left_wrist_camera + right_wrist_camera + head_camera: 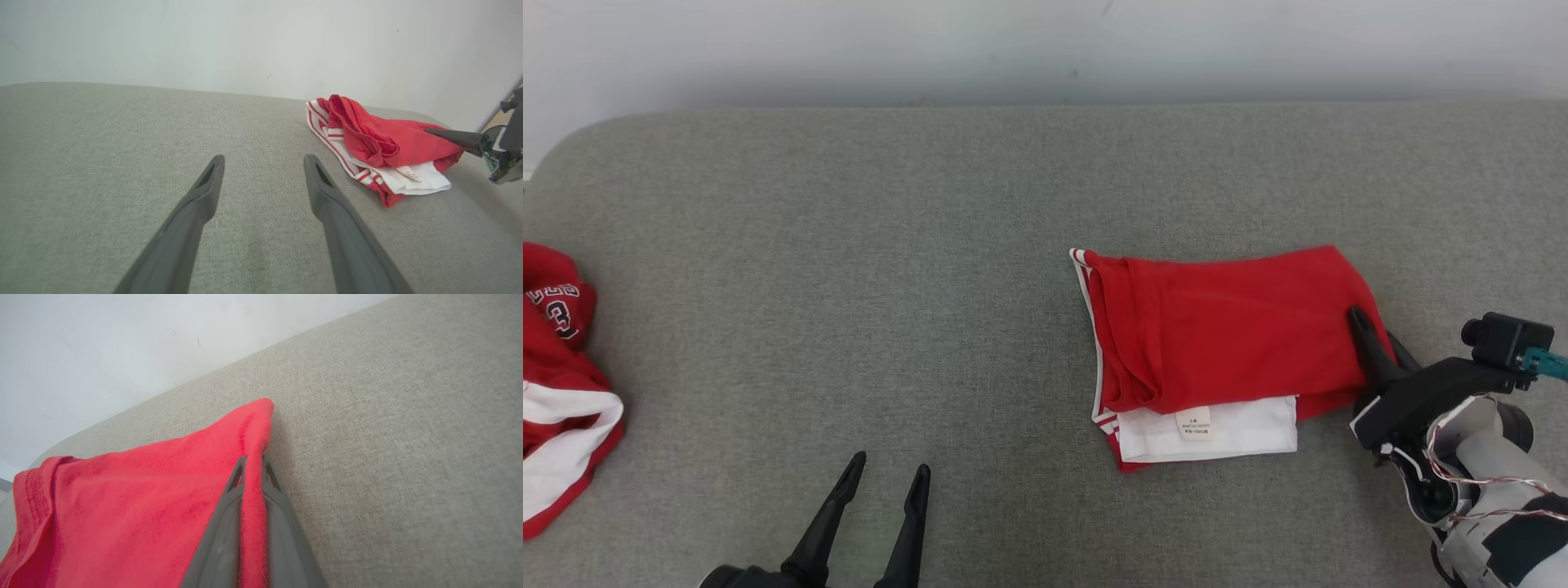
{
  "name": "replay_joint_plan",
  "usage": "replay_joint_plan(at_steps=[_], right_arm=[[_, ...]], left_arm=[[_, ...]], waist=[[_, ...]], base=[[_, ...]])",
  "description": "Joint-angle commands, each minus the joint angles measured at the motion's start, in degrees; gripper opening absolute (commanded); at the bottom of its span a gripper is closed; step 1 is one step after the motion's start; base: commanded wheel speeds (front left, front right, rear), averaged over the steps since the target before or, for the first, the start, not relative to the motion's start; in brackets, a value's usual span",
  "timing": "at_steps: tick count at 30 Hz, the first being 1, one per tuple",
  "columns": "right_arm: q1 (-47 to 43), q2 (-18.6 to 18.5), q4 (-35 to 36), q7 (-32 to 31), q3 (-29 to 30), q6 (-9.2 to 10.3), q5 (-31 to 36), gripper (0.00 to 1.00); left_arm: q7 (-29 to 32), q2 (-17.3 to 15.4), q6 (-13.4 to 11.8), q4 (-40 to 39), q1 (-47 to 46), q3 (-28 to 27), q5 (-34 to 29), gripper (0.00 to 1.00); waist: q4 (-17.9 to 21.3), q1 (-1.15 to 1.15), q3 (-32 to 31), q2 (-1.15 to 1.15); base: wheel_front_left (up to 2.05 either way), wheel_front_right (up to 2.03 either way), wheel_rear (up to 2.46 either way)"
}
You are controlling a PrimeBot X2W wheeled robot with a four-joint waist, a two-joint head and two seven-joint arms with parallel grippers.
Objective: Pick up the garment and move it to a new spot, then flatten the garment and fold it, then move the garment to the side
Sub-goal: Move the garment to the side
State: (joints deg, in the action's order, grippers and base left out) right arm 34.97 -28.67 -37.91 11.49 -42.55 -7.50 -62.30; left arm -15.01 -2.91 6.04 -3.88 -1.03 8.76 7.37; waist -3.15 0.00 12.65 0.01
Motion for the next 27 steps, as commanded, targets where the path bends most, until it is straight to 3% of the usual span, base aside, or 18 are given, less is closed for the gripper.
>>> replay_joint_plan(at_steps=[1,8,17,27], right_arm=[[0.86,-0.35,-0.12,0.59,-0.39,0.02,0.53,0.00],[7.78,-1.35,-1.81,3.71,-0.95,0.02,5.89,0.00],[13.87,-0.22,-0.04,3.77,13.34,0.02,15.83,0.00],[17.81,-1.51,0.73,3.74,22.88,0.02,21.31,0.00]], left_arm=[[-0.20,-0.03,0.22,-0.23,-0.56,0.04,-0.47,1.00],[-0.20,-0.03,0.85,-1.94,-3.49,1.12,-1.96,1.00],[-0.19,-2.87,1.39,-6.70,-11.24,6.17,-3.79,1.00],[-0.19,-6.39,1.44,-9.75,-18.56,11.33,-4.35,1.00]], waist=[[0.63,0.00,0.70,-0.01],[3.56,0.00,4.39,-0.01],[9.59,0.00,12.59,-0.01],[15.01,0.00,19.59,-0.01]], base=[[0.00,0.00,0.00],[0.00,0.00,0.00],[0.00,0.00,0.00],[0.00,0.00,0.00]])
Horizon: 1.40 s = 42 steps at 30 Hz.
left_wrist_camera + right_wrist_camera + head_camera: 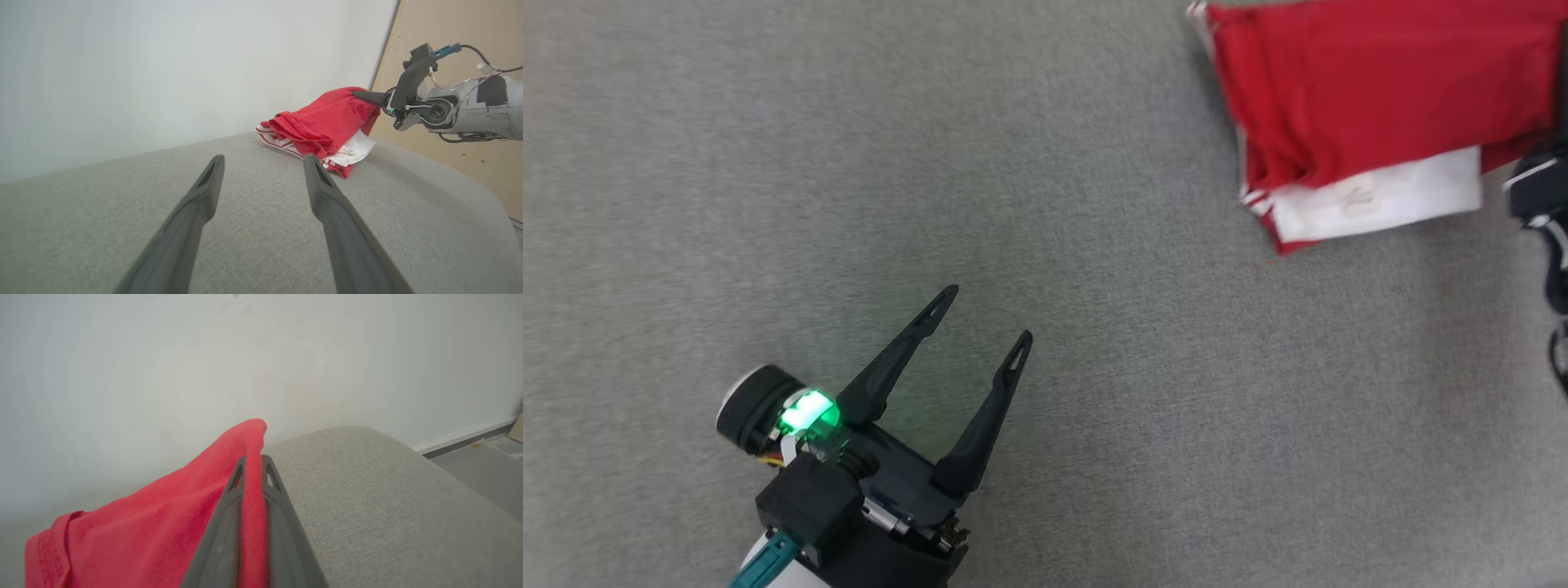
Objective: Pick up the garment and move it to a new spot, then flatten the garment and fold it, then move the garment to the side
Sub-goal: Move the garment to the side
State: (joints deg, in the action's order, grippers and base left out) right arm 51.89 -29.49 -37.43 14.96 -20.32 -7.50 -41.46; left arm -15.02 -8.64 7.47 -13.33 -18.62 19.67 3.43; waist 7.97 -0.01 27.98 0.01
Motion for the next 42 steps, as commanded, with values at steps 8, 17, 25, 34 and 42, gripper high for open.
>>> replay_joint_plan(at_steps=[8,17,25,34,42], right_arm=[[3.87,-5.66,0.69,0.26,6.38,0.03,5.91,0.00],[5.56,-11.44,-0.67,0.26,11.29,0.02,11.74,0.00],[9.45,-13.76,-5.13,0.27,15.10,0.03,24.63,0.00],[11.61,-10.05,-11.03,0.26,26.66,0.03,40.00,1.00],[6.55,0.73,-0.76,0.26,34.65,0.03,47.80,1.00]], left_arm=[[-0.18,-3.33,0.02,-2.74,-5.12,3.10,-0.72,1.00],[0.17,-5.41,0.01,-3.81,-7.49,3.69,-0.16,1.00],[0.72,-6.29,-0.01,-5.18,-8.03,4.09,0.34,1.00],[1.02,-6.46,-0.61,-6.80,-8.03,4.21,0.59,1.00],[0.39,-5.11,-3.02,-5.77,-6.67,2.61,2.28,1.00]], waist=[[5.65,0.01,9.25,-0.01],[5.07,0.01,12.07,-0.01],[3.41,0.01,12.62,-0.01],[1.15,0.01,12.90,-0.01],[0.49,0.01,9.87,-0.01]], base=[[0.00,0.00,0.00],[0.00,0.00,0.00],[0.00,0.00,0.00],[0.00,0.00,0.00],[0.00,0.00,0.00]])
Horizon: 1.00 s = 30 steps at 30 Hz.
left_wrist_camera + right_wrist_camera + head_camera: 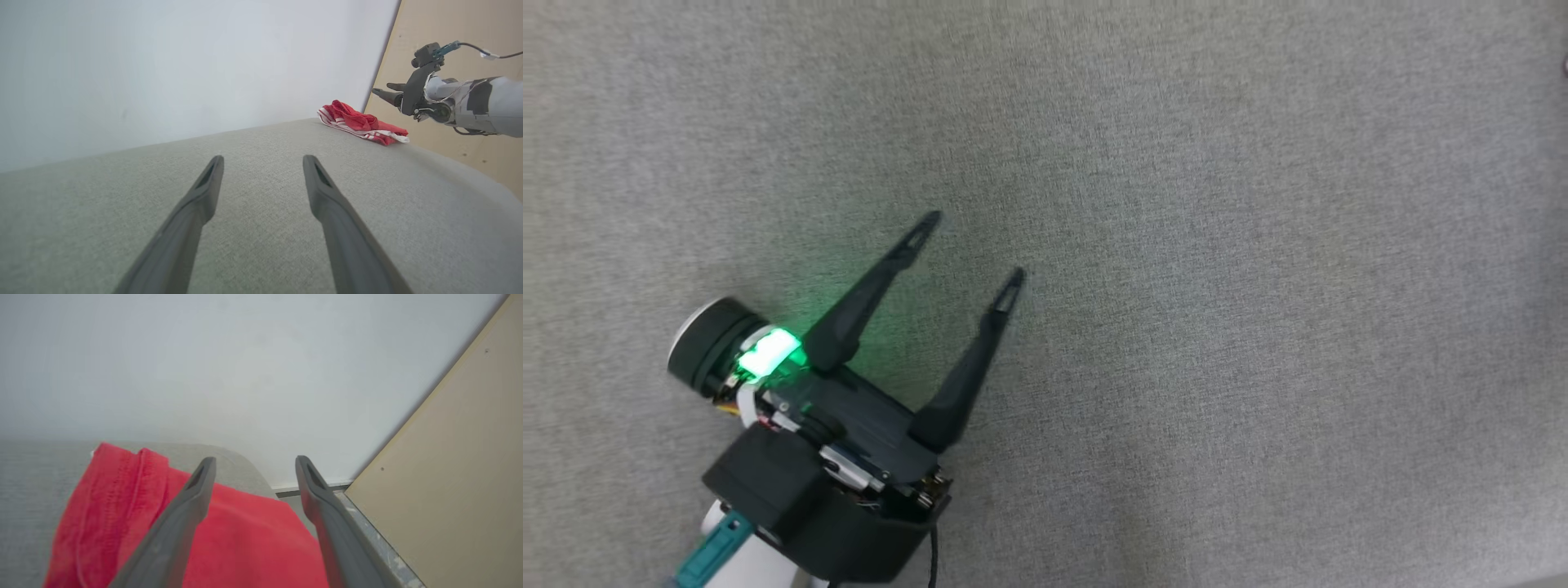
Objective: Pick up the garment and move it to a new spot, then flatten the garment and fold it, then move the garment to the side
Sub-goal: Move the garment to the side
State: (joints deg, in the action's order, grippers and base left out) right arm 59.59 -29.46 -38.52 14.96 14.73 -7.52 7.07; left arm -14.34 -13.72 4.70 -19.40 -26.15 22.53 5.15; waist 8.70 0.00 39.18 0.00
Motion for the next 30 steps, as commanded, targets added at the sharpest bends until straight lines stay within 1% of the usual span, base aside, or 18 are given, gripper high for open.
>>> replay_joint_plan(at_steps=[1,7,11,13,14,18,19,22,27,29,30], right_arm=[[-1.98,2.10,2.27,0.27,-1.23,0.06,-1.86,1.00],[-11.02,6.44,12.64,0.26,-11.45,0.06,-6.74,1.00],[-16.88,8.00,16.54,0.26,-17.69,0.06,-11.28,1.00],[-19.58,8.95,17.89,0.26,-21.01,0.06,-13.50,1.00],[-22.24,9.79,18.96,0.26,-23.88,0.06,-15.43,1.00],[-27.85,11.72,20.53,0.27,-28.13,0.06,-17.61,1.00],[-27.85,11.72,20.53,0.27,-28.13,0.06,-17.61,1.00],[-32.52,12.90,22.01,0.26,-30.23,0.06,-18.11,1.00],[-40.32,15.31,25.25,0.26,-30.73,0.06,-18.89,1.00],[-43.11,16.05,26.72,0.25,-31.04,0.06,-18.29,1.00],[-44.37,16.34,27.64,0.27,-31.13,0.06,-17.92,1.00]], left_arm=[[-0.34,0.30,-0.86,0.62,1.25,-0.86,1.06,1.00],[-0.84,2.39,-4.57,3.31,4.60,-5.00,3.85,1.00],[-0.86,4.46,-7.33,6.31,8.30,-9.06,6.66,1.00],[-0.88,5.30,-8.30,8.06,10.16,-11.21,8.13,1.00],[-0.89,6.05,-8.69,9.78,12.14,-13.07,9.28,1.00],[-0.90,7.34,-8.48,12.80,15.94,-15.86,10.62,1.00],[-0.90,7.34,-8.48,12.80,15.94,-15.86,10.62,1.00],[-0.85,8.19,-8.60,14.83,19.26,-18.02,10.79,1.00],[-0.86,9.27,-7.33,16.82,24.77,-20.05,9.53,1.00],[-0.86,9.44,-6.55,17.36,26.91,-20.74,8.77,1.00],[-0.86,9.55,-5.70,17.25,27.52,-20.99,8.43,1.00]], waist=[[-0.34,0.00,-2.17,0.00],[-1.90,0.00,-9.07,0.00],[-3.37,0.00,-14.86,0.00],[-3.96,0.00,-17.73,0.00],[-4.43,0.00,-20.54,0.00],[-5.48,0.00,-25.83,0.00],[-5.48,0.00,-25.83,0.00],[-6.02,0.00,-29.78,0.00],[-6.39,0.00,-36.22,0.00],[-6.15,0.00,-38.17,0.00],[-6.08,0.00,-38.69,0.00]], base=[[0.00,0.00,0.00],[0.00,0.00,0.00],[0.00,0.00,0.00],[0.00,0.00,0.00],[0.00,0.00,0.00],[0.00,0.00,0.00],[0.00,0.00,0.00],[0.00,0.00,0.00],[0.00,0.00,0.00],[0.00,0.00,0.00],[0.00,0.00,0.00]])
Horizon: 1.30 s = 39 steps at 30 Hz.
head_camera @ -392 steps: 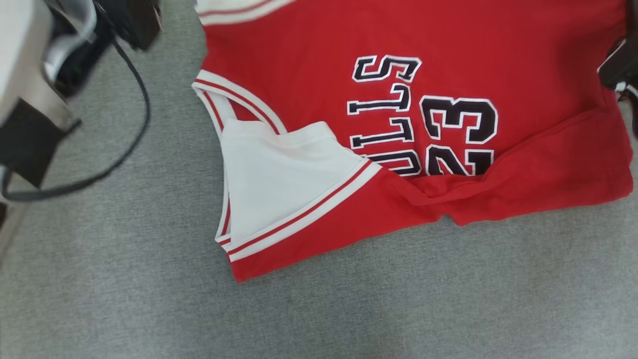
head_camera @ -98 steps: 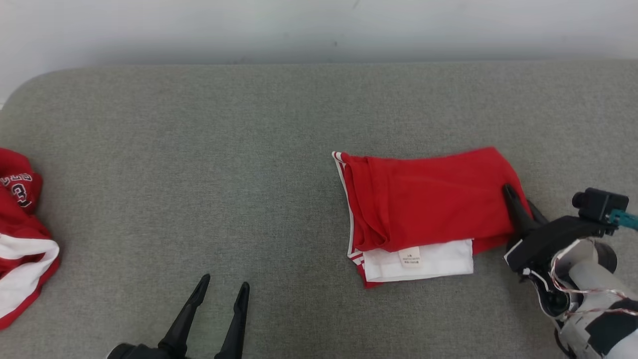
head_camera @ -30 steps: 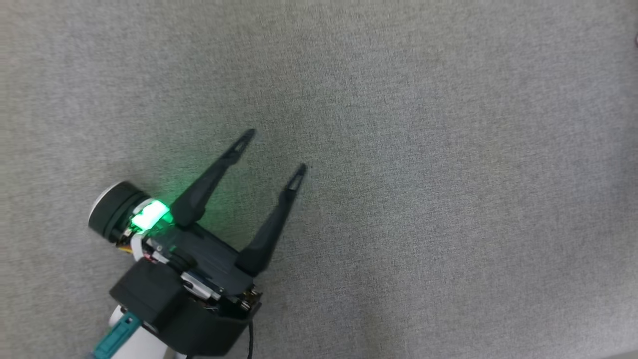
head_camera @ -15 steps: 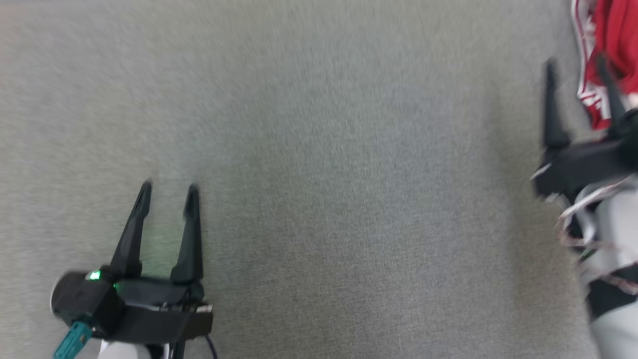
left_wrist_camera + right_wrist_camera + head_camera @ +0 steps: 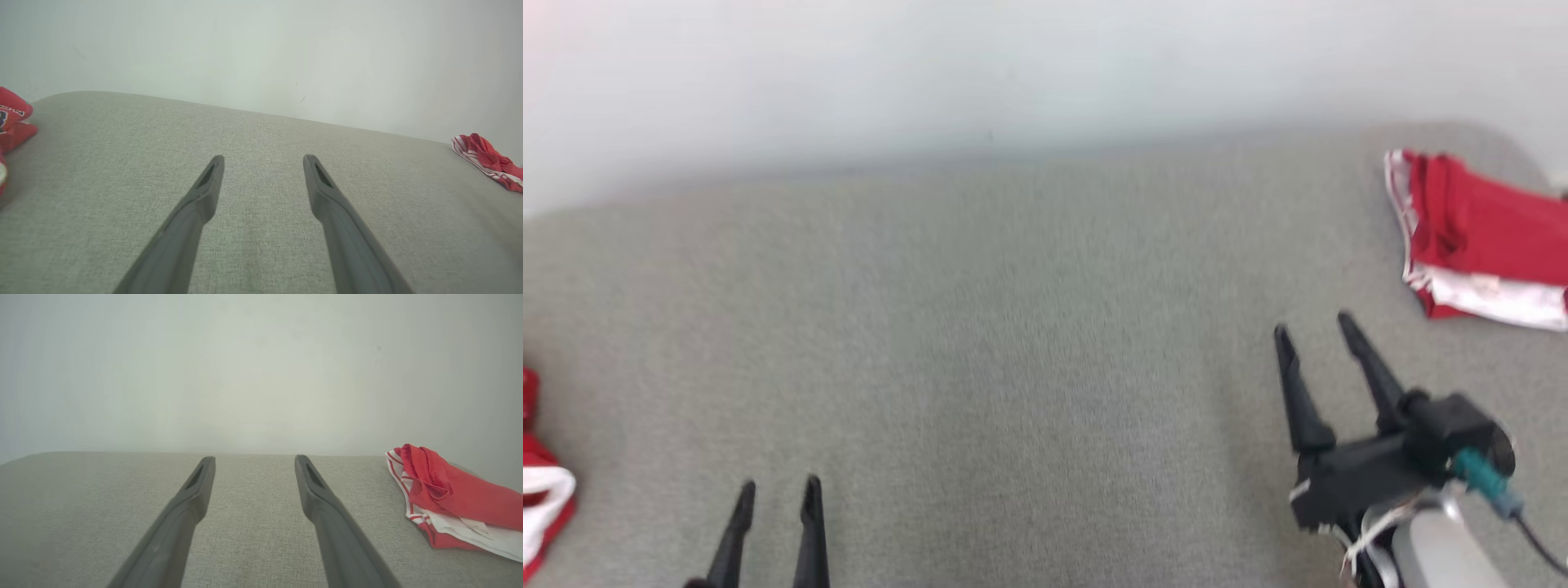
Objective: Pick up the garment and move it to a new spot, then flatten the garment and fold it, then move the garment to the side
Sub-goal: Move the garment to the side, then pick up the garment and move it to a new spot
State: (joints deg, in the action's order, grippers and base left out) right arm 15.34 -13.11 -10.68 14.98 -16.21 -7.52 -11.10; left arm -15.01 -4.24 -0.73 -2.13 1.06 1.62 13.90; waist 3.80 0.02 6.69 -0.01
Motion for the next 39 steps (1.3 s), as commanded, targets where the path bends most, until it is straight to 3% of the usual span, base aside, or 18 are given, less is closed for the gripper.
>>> replay_joint_plan(at_steps=[1,4,12,20,39], right_arm=[[-1.37,0.17,0.48,0.24,0.08,0.06,0.54,1.00],[-5.00,1.18,2.56,0.24,1.23,0.06,1.35,1.00],[-14.25,1.91,6.60,0.24,3.02,0.06,1.24,1.00],[-19.72,2.54,7.97,0.24,3.66,0.06,2.18,1.00],[-21.40,3.52,8.18,0.24,3.73,0.06,2.15,1.00]], left_arm=[[-0.18,0.16,0.47,0.33,1.13,-0.13,-0.84,1.00],[-0.19,0.19,2.04,1.00,3.16,-1.34,-2.40,1.00],[-0.19,1.16,2.70,-2.37,6.62,-5.63,-4.17,1.00],[-0.20,1.28,4.93,-3.08,10.92,-6.17,-4.98,1.00],[-0.20,1.30,4.13,-2.91,11.56,-3.55,-6.70,1.00]], waist=[[-1.16,-0.02,-6.75,0.01],[-1.04,-0.02,-8.36,0.01],[-1.30,-0.02,-11.09,0.01],[-1.26,-0.02,-12.92,0.01],[-2.01,-0.02,-13.24,0.01]], base=[[0.00,0.00,0.00],[0.00,0.00,0.00],[0.00,0.00,0.00],[0.00,0.00,0.00],[0.00,0.00,0.00]])
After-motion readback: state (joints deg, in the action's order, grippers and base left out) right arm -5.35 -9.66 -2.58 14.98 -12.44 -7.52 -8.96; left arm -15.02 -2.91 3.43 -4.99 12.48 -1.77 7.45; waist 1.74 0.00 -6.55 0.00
